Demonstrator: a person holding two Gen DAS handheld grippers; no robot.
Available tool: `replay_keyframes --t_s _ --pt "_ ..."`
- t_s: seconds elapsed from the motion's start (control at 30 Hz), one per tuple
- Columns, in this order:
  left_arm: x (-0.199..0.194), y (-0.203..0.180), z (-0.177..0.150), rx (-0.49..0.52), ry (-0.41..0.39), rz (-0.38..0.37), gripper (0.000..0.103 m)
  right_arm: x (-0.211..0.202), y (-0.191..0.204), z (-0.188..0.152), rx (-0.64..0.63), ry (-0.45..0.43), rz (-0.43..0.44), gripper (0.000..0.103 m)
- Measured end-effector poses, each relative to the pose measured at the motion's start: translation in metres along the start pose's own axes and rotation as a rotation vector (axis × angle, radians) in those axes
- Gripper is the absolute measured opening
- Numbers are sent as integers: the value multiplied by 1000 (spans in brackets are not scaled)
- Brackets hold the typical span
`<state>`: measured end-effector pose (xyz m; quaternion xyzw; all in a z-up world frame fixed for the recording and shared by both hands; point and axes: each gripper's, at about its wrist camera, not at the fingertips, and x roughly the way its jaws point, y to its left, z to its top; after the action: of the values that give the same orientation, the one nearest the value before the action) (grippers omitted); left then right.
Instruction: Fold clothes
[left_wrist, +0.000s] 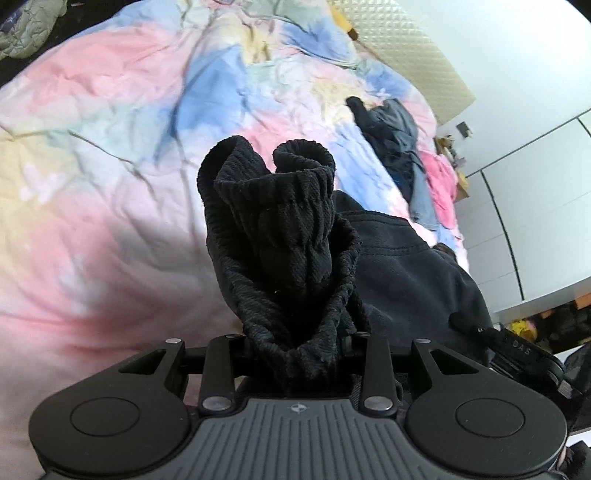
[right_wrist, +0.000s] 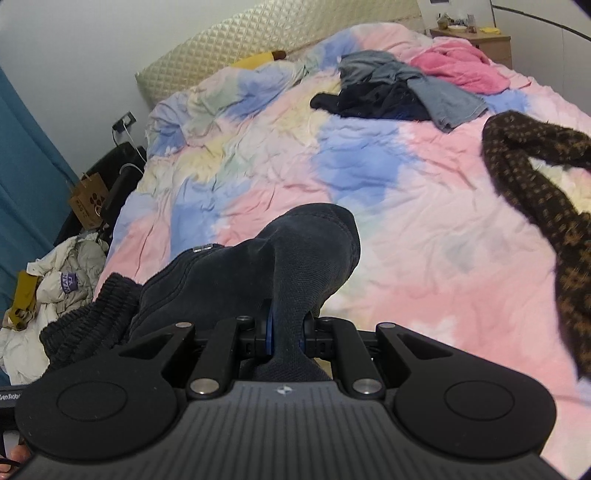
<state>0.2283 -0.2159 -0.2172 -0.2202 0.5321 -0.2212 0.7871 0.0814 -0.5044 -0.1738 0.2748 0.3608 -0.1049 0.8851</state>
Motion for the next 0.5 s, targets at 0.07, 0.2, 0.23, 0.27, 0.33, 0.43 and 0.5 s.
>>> replay_keyframes --t_s 0.07,0.2,0.23,0.27,0.33,0.43,0.5 --pt "7 -22 -18 -4 0 -3 35 -7 -26 7 7 -6 13 12" --pt "24 -66 -54 -8 -2 -10 35 -22 -80 22 14 -25 36 12" --pt "33 -78 -62 -7 -2 -13 35 -27 -94 26 15 -31 41 12" --pt "44 -93 -69 -5 -1 -20 35 -33 -112 30 21 -42 42 12" --pt "66 -121 -83 2 3 -36 35 -43 -141 36 31 -57 36 12" --pt "100 -162 -101 28 16 -60 35 -59 -190 43 40 -77 18 12" --pt "125 -190 -111 55 28 -77 35 -68 -223 46 58 -93 4 12"
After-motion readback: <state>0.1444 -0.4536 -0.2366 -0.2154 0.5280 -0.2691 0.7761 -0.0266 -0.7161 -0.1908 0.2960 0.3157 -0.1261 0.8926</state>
